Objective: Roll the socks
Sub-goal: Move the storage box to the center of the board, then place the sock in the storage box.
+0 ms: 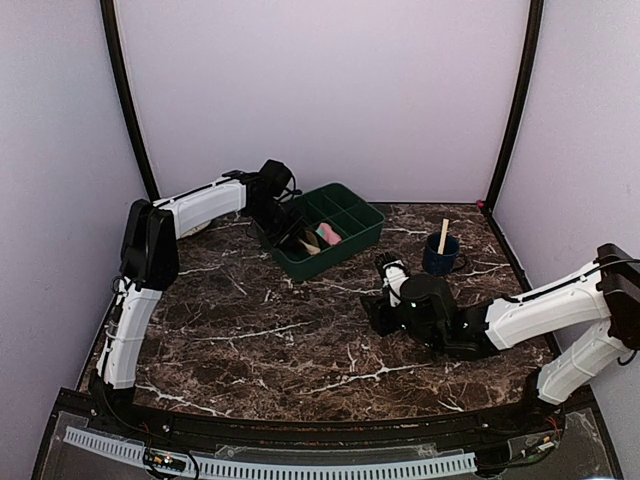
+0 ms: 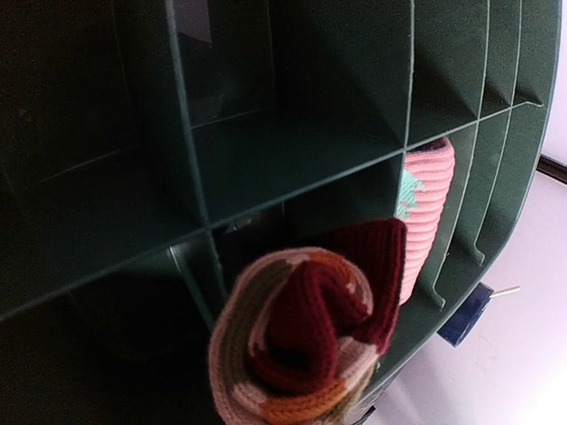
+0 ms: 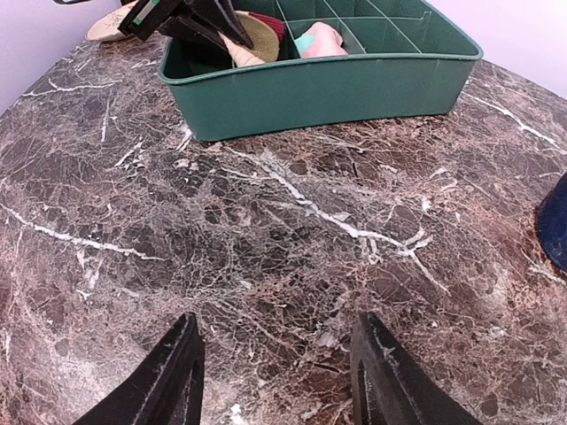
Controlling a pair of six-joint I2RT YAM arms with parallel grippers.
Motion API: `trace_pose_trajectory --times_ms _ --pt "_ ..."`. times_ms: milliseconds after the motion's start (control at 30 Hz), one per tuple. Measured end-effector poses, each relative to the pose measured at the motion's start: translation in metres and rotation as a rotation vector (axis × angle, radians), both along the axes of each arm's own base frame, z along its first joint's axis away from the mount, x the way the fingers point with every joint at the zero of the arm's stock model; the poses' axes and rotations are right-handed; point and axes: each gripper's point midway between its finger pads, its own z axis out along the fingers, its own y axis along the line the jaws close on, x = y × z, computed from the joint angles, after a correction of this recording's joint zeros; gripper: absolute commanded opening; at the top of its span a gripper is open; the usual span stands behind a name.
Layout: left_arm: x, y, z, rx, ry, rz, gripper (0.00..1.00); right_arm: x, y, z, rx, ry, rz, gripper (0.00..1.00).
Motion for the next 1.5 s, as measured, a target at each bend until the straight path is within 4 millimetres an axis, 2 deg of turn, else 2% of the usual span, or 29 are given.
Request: trace_pose_trajectory --times_ms 233,433,633,800,1000,1133,1267,1333,1500 --pt "-0.016 0.011 -0.011 0.059 0.020 -0.080 0.00 0.000 0.000 0.000 -0.002 0.002 0.000 0.52" --pt "-0.061 0.038 -0.033 0.137 0.114 -0.141 0.00 -0.001 -0.002 0.003 0.001 0.000 -0.001 0.52" --pt "-0.100 0.071 -0.034 0.200 0.174 -0.160 0.00 -0.001 -0.003 0.008 0.010 -0.005 -0.001 0.53" --pt "-0.105 0.090 -0.033 0.228 0.205 -0.146 0.00 -0.001 -0.002 0.009 0.014 -0.005 0.000 0.53" --pt "-0.104 0.098 -0.030 0.260 0.226 -0.145 0.00 -0.001 0.004 0.014 0.035 -0.002 0.010 0.53" --pt "-0.104 0.098 -0.034 0.267 0.234 -0.150 0.09 -0.001 0.006 0.012 0.037 0.005 0.009 0.53" --pt "-0.103 0.095 -0.034 0.278 0.230 -0.151 0.37 -0.002 0.008 0.010 0.034 0.009 0.015 0.53" --pt "-0.100 0.091 -0.032 0.281 0.216 -0.158 0.45 -0.002 0.008 0.010 0.033 0.010 0.016 0.53" --pt "-0.098 0.089 -0.026 0.339 0.202 -0.174 0.50 -0.002 0.009 0.009 0.031 0.011 0.017 0.53"
